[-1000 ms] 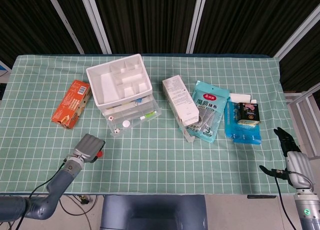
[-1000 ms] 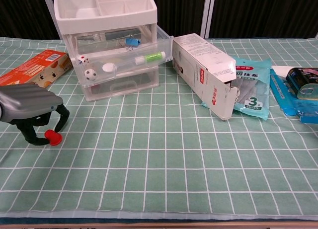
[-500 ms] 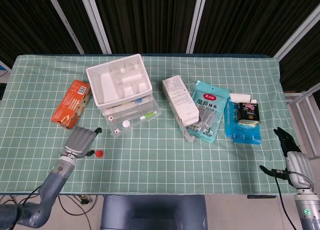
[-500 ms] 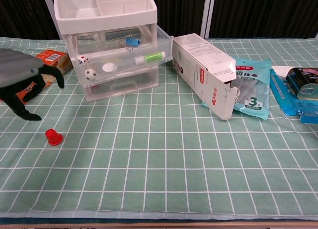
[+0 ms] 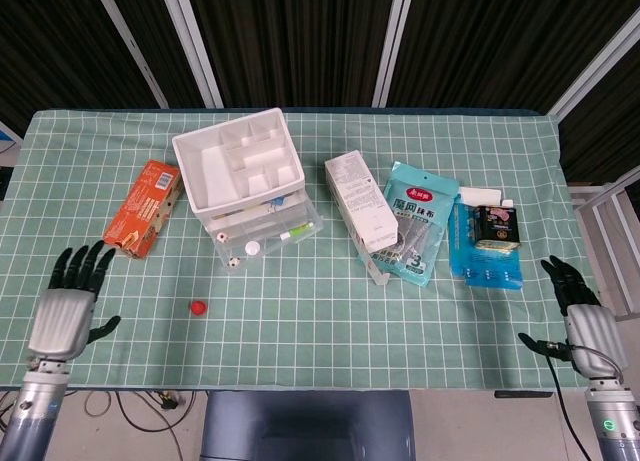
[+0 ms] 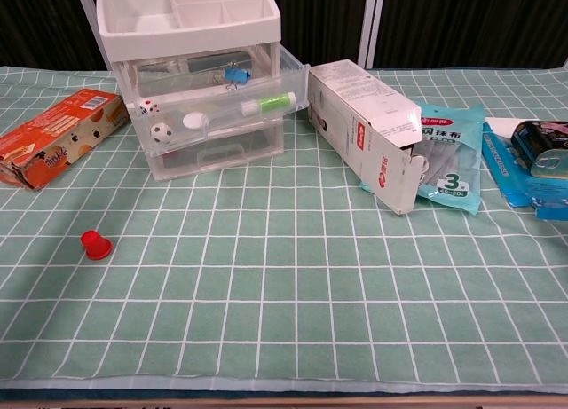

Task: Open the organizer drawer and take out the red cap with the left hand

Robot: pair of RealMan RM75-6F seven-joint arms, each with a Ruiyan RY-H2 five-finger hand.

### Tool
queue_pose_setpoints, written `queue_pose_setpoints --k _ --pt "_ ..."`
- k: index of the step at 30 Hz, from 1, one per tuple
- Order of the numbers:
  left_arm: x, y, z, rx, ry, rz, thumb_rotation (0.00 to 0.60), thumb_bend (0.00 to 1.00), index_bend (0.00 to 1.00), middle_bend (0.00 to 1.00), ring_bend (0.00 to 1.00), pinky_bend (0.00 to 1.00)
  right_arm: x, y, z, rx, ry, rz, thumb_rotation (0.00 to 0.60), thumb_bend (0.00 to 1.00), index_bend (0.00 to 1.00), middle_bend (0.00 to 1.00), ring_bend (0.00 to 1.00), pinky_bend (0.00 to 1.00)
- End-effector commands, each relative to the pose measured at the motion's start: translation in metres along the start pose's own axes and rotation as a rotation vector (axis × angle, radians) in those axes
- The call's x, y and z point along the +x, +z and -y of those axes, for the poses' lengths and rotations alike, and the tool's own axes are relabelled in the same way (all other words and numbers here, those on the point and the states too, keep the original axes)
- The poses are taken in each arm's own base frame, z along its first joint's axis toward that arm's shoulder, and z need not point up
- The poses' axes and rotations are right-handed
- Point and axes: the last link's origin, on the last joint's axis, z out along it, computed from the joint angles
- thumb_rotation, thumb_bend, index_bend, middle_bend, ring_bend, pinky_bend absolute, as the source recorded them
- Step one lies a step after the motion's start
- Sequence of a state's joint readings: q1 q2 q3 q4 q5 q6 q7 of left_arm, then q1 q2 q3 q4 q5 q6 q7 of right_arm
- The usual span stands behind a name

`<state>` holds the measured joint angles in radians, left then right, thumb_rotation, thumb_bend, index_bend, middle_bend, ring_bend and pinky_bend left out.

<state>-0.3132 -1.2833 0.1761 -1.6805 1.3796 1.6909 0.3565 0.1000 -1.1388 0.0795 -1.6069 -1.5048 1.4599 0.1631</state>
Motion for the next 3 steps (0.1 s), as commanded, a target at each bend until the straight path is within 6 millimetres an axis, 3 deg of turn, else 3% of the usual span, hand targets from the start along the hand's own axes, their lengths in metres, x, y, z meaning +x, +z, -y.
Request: queue_pose_setpoints --k 1,3 --pt "-0.0026 -0.0107 0.0095 0.02 -0.027 0.004 0.6 0.06 0.0 0.0 0.0 0.0 -0.0005 0.0001 0.0008 0.004 -0.006 -0.002 0.6 0.01 0.0 0.0 0.0 0.21" --pt "-0.0033 -0.0101 0.0103 0.025 -0.035 0.011 0.6 0.06 0.0 0.0 0.0 0.0 -0.0012 -0.0001 0.0014 0.005 -0.012 -0.002 0.6 0.01 0.0 0.0 0.0 0.21"
